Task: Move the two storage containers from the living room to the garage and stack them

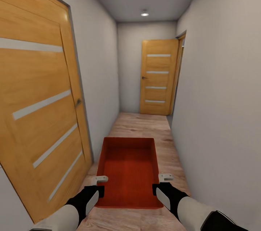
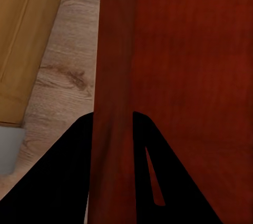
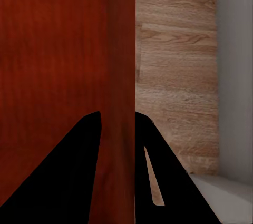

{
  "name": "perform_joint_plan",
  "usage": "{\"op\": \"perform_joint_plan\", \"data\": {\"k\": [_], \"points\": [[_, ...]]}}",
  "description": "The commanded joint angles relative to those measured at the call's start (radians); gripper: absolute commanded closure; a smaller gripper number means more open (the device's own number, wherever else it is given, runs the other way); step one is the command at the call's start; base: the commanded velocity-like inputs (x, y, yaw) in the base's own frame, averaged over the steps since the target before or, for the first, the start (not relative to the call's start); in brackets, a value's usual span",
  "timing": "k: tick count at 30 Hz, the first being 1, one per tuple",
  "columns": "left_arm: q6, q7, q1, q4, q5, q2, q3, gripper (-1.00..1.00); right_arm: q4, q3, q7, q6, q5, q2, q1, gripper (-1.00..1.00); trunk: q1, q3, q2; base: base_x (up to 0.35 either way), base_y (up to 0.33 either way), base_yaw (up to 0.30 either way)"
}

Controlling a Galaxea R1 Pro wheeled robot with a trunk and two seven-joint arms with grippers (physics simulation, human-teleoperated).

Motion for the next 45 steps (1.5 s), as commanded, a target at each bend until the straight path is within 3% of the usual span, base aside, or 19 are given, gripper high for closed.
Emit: {"op": "perform_joint_plan", "data": {"k": [1,45], "points": [[0.009,0.011,0.001,0.001,-0.008,0.005,-0.007,1.0,-0.003,-0.008,-0.01,-0.037,0.032,-0.003,-0.001,1.0,0.001,0.0,-0.001,0.323,0.0,0.0],[0.008,0.011,0.001,0.001,-0.008,0.005,-0.007,1.0,-0.003,-0.008,-0.01,-0.037,0.032,-0.003,-0.001,1.0,0.001,0.0,-0.001,0.323,0.0,0.0]]}}
